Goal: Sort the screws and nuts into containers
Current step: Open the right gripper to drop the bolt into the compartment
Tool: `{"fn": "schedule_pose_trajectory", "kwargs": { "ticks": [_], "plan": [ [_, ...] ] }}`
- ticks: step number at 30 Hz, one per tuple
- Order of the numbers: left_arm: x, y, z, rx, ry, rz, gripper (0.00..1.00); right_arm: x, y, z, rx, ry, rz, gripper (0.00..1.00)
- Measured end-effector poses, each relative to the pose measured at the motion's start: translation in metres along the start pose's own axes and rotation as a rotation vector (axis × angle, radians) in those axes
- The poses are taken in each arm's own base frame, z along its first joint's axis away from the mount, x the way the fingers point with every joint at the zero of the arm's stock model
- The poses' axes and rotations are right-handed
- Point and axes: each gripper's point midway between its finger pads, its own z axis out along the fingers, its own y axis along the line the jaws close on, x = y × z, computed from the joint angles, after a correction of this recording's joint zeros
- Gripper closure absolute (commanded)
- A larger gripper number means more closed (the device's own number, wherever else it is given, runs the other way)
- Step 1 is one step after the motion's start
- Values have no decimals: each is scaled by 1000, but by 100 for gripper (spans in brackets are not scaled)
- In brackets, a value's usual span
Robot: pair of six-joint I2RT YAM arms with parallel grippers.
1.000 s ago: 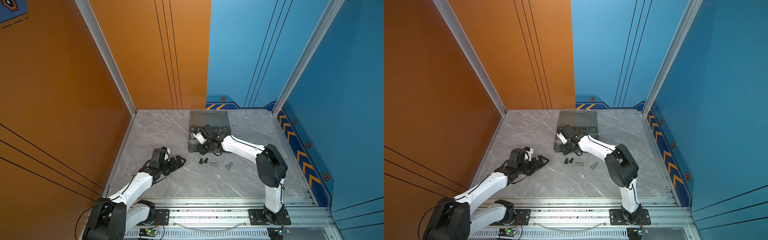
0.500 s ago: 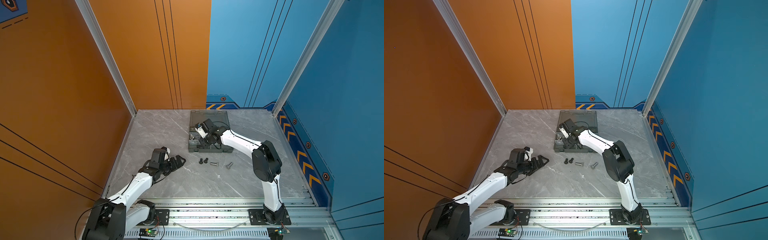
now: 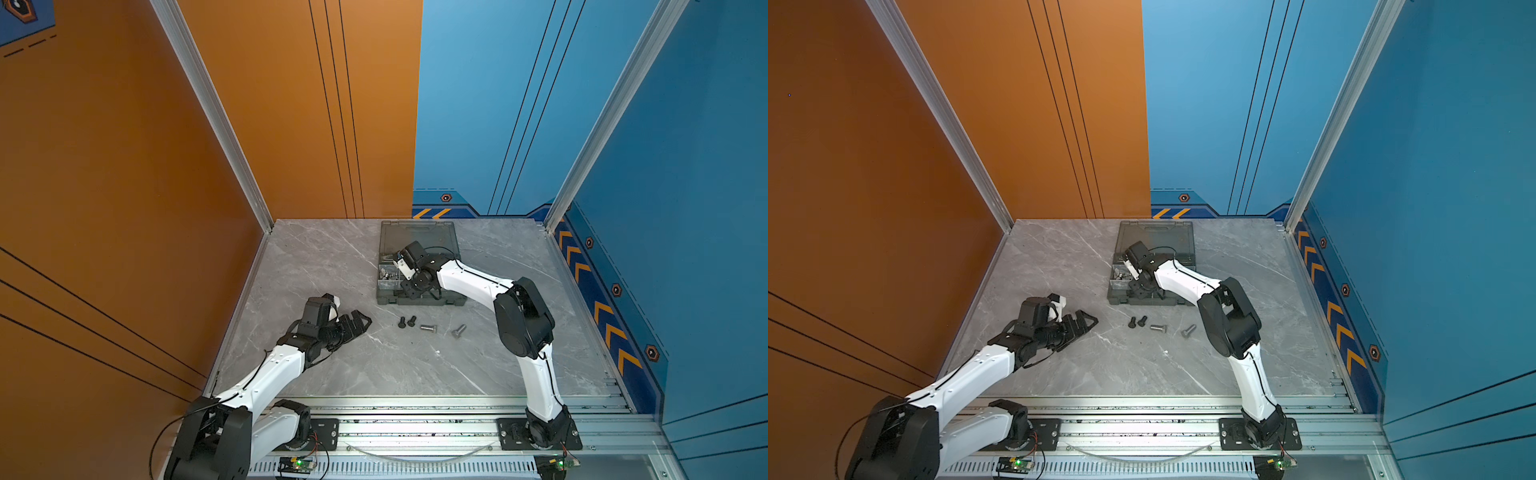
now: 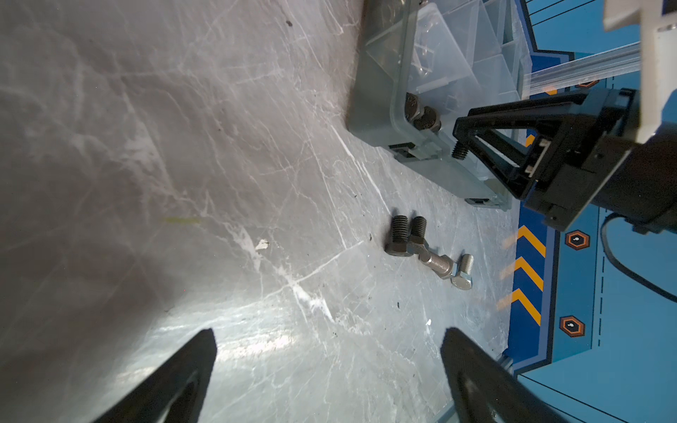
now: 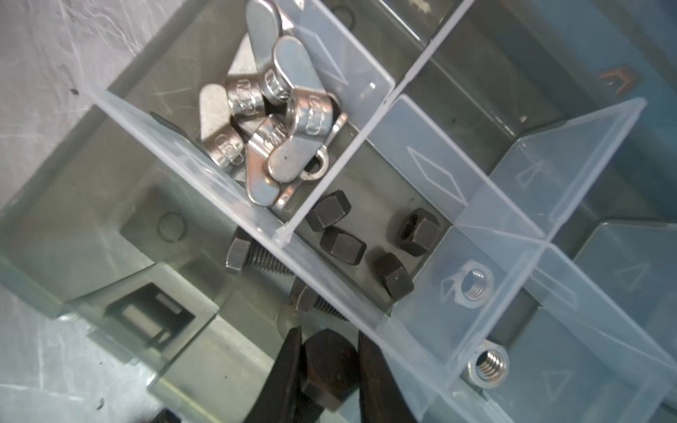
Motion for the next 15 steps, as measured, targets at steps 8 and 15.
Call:
{"fn": "schedule_pose_trajectory", "kwargs": {
  "ticks": [8,15],
  "plan": [
    [0,0,0,0,0,-1,2,3,3,-2,6,16,-15,54],
    [0,0,0,0,0,0,2,3,4,-16,2,-1,-7,52]
  ]
}}
